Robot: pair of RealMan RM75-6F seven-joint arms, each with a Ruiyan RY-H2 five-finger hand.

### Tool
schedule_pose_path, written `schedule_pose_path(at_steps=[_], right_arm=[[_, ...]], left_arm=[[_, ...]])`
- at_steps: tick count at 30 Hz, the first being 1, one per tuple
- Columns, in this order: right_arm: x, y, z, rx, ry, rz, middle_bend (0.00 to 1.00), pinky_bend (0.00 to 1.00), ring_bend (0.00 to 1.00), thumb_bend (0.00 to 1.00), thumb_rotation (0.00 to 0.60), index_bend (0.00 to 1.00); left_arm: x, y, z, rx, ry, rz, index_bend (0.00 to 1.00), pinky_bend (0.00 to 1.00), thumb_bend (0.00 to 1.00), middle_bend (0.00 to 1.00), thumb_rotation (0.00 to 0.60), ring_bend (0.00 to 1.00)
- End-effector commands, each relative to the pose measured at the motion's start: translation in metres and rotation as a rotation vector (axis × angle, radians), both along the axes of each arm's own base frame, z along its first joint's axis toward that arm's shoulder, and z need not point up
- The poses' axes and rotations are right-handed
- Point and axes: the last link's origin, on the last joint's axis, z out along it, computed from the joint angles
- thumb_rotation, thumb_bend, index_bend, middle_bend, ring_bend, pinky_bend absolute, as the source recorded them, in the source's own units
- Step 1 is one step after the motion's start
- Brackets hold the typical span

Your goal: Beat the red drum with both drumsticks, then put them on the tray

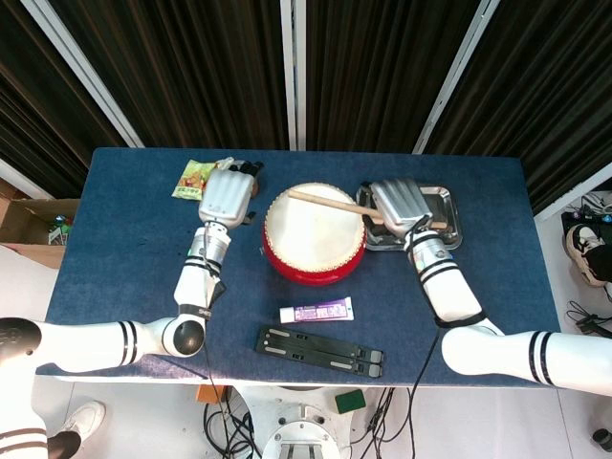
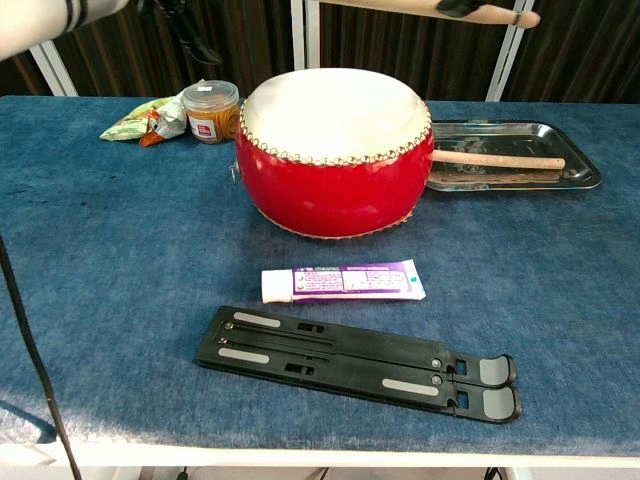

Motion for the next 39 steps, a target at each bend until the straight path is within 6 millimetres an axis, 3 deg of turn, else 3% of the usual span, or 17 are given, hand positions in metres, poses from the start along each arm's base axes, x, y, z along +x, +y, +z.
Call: schedule_pose_path(at_steps=[1, 8, 16, 27, 39], right_arm=[[-0.024, 0.000, 0.015, -0.028, 0.045, -0.030, 0.72, 0.50, 0.53, 0.78, 0.600, 0.85], [-0.082, -0.010, 0.030, -0.040, 0.188, -0.106, 0.72, 0.50, 0.53, 0.78, 0.600, 0.85], [-0.133, -0.023, 0.011, 0.032, 0.306, -0.159, 0.73, 0.52, 0.53, 0.78, 0.600, 0.86], [-0.156, -0.030, -0.024, 0.128, 0.335, -0.121, 0.73, 0.52, 0.53, 0.78, 0.600, 0.87], [-0.174, -0.041, -0.053, 0.146, 0.372, -0.068, 0.70, 0.52, 0.51, 0.78, 0.600, 0.86]], left_arm=[[-0.016, 0.004, 0.010, 0.020, -0.017, 0.043, 0.20, 0.72, 0.16, 0.26, 0.600, 0.38], [-0.057, -0.001, 0.030, 0.063, -0.109, 0.102, 0.20, 0.72, 0.16, 0.26, 0.600, 0.38], [-0.099, -0.023, 0.040, 0.105, -0.169, 0.119, 0.20, 0.72, 0.16, 0.26, 0.600, 0.38], [-0.139, -0.053, 0.046, 0.137, -0.175, 0.149, 0.20, 0.71, 0.16, 0.26, 0.600, 0.38], [-0.156, -0.060, 0.044, 0.132, -0.189, 0.199, 0.20, 0.71, 0.16, 0.26, 0.600, 0.38]])
